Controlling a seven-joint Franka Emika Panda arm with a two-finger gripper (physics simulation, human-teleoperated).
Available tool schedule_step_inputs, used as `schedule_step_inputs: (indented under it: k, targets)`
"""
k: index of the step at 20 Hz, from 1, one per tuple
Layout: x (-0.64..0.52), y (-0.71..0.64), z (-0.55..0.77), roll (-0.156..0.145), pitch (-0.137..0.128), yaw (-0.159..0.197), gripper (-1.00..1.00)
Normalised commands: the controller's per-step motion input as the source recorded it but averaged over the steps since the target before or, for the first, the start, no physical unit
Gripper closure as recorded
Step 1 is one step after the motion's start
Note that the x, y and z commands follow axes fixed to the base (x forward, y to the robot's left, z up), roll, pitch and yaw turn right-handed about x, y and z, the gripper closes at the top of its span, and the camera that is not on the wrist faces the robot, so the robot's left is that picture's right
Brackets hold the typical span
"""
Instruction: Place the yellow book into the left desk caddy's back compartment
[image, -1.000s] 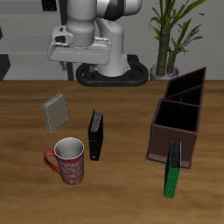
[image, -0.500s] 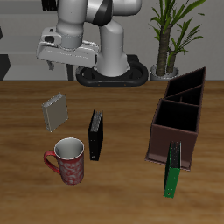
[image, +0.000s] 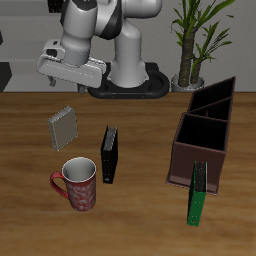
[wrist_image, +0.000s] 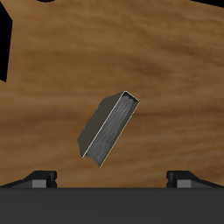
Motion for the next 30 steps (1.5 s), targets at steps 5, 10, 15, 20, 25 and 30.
schedule_step_inputs:
  k: [5,10,15,20,25,30]
  targets:
    - [0.20,0.02,-0.22,-0.015,0.014,-0.038,-1.00]
    - [0.17,0.03,-0.23,0.001,0.019,-0.042,-1.00]
    - [0.19,-0.05,-0.48,-0.015,0.053,-0.037,-1.00]
    - [0.09,-0.14,-0.47,-0.031,0.058,-0.071,-1.00]
    - [0.00,-0.13,-0.33,-0.040,0.034,-0.023,1.00]
    - [-0.04,0.04,-0.01,-0.004,0.009,-0.013,1.00]
